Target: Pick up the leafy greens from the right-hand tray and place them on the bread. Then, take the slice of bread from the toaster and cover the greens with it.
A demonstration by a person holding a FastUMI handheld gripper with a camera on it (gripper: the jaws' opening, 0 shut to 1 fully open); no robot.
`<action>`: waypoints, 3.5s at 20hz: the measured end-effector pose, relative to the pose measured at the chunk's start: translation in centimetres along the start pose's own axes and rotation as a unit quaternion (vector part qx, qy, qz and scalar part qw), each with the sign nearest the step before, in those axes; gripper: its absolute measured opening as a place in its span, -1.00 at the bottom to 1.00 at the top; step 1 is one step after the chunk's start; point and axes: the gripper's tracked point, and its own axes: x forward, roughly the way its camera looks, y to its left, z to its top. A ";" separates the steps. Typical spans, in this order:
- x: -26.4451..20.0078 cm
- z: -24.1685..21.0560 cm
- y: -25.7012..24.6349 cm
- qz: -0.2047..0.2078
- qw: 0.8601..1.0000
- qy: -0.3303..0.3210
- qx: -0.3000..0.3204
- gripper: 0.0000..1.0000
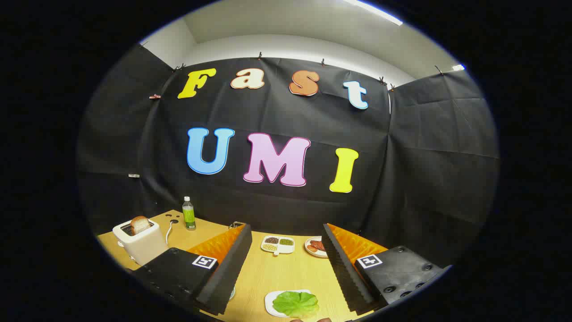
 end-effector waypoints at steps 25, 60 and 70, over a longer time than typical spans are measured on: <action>1.7 -4.2 -3.2 -0.002 0.998 0.059 0.020 0.95; 3.0 -37.6 -2.9 0.138 0.903 0.407 -0.016 0.86; 2.6 -37.8 -2.2 0.155 0.898 0.413 -0.004 0.51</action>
